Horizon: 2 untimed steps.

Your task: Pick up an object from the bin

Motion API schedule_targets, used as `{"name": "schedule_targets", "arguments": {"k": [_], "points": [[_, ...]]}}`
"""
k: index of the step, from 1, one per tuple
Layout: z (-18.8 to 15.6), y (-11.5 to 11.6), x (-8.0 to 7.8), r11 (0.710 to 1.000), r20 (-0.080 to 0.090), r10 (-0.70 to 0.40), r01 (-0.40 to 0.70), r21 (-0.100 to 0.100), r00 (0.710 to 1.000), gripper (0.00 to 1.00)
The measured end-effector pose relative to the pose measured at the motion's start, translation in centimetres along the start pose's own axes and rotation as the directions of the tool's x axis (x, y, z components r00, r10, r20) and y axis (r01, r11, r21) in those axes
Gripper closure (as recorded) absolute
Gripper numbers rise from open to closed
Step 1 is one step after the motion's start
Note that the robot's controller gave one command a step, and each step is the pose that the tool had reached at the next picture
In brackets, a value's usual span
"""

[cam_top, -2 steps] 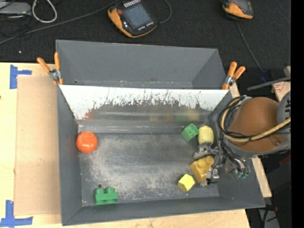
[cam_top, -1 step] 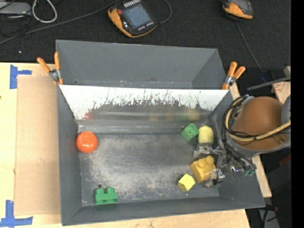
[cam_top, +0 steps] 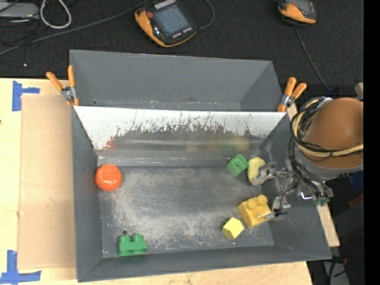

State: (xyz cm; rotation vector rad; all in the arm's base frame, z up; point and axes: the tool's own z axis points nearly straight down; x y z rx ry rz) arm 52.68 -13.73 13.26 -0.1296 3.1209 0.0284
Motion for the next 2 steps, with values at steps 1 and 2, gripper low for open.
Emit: {"name": "schedule_targets", "arguments": {"k": [1,2], "points": [[-2.2,-1.6,2.0,0.999,0.001,-0.034,0.034,0.0,0.999,0.0],[4.6,0.7,2.8,0.984,0.007,0.176,-0.176,0.0,0.984,0.0]]}}
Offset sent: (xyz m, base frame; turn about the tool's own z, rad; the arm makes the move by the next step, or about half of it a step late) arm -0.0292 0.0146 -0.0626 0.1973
